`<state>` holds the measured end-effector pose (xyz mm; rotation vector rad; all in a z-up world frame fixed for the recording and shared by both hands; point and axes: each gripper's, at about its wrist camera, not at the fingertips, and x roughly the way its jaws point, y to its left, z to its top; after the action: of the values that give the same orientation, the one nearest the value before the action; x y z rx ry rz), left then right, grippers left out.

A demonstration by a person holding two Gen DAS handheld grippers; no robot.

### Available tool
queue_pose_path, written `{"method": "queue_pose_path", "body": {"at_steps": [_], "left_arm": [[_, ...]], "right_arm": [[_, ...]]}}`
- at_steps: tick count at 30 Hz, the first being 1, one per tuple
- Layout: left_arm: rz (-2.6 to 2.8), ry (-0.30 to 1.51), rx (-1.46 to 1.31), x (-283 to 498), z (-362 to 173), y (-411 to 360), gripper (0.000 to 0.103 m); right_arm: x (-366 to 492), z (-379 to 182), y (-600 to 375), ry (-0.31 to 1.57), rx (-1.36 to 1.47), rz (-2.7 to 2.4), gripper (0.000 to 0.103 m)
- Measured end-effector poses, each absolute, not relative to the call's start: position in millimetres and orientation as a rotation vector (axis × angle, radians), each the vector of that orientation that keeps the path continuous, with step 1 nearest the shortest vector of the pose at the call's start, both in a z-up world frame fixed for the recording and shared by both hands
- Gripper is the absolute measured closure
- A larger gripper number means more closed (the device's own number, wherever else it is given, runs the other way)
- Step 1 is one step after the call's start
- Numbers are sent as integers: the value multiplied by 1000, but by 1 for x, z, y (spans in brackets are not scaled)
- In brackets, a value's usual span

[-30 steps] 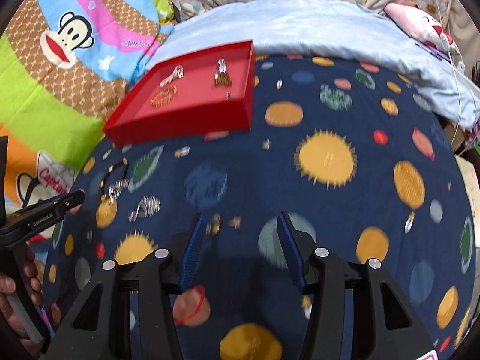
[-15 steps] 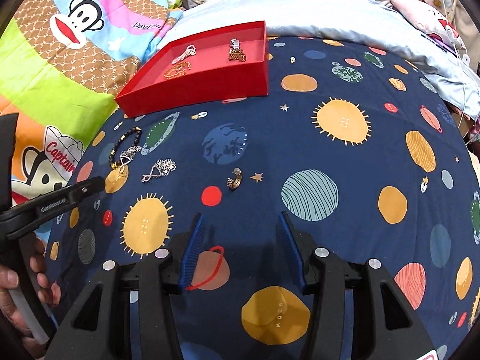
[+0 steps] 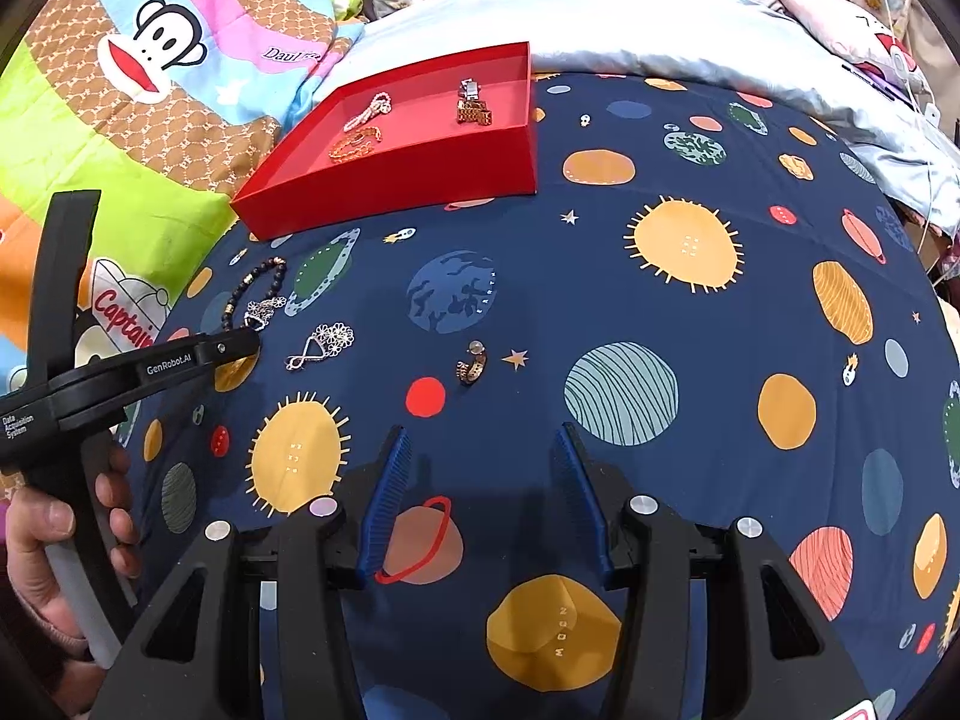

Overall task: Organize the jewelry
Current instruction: 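Move both open tools back over the remaining jewelry, then grasp the silver pendant necklace with the left tool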

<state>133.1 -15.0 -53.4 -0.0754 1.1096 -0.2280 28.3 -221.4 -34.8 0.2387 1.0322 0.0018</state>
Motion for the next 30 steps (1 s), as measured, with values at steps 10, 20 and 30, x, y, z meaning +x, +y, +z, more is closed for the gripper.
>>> {"method": "queue_pose_path", "body": {"at_steps": [10,20,30], "left_arm": [[-263,1104,-69,130,-52,-20,103],[-291,1077,-82,115,-32,-10,103],[-301,1139,-150,125,-51,-12,102]], "right_arm": [[30,-35,-223,1034,242,1,54],[31,-32,-222,1027,237,5,54],[31,-30,-220,1025,229,8,54]]}}
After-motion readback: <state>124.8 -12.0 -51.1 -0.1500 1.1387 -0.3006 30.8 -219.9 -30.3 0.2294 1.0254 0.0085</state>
